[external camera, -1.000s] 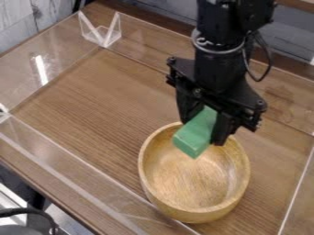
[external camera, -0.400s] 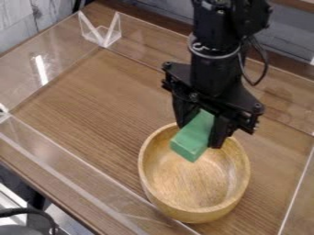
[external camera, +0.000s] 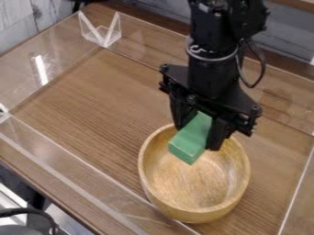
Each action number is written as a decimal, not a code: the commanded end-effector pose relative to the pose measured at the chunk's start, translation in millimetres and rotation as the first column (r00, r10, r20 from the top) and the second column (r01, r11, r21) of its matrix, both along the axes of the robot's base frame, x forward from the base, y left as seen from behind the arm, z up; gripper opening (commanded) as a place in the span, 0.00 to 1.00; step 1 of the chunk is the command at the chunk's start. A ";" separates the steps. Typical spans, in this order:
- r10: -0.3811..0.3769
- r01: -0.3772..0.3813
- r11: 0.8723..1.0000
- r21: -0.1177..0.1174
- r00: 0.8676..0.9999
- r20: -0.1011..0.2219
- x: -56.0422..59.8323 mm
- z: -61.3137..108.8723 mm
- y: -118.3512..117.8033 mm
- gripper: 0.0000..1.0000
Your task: Put the green block in the brown bowl
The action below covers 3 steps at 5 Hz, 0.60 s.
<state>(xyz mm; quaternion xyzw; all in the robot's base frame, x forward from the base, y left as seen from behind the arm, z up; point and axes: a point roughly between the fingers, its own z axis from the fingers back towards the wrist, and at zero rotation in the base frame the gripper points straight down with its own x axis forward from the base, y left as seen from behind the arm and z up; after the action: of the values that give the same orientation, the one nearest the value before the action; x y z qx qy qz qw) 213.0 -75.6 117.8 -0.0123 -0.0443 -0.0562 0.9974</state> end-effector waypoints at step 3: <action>0.008 -0.007 1.000 -0.021 0.999 0.043 0.5 10.8 -2.6 0.00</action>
<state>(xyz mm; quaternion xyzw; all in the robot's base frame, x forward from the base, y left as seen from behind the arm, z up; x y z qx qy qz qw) 210.5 -75.6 117.6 -0.0140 -0.0438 -0.0487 0.9978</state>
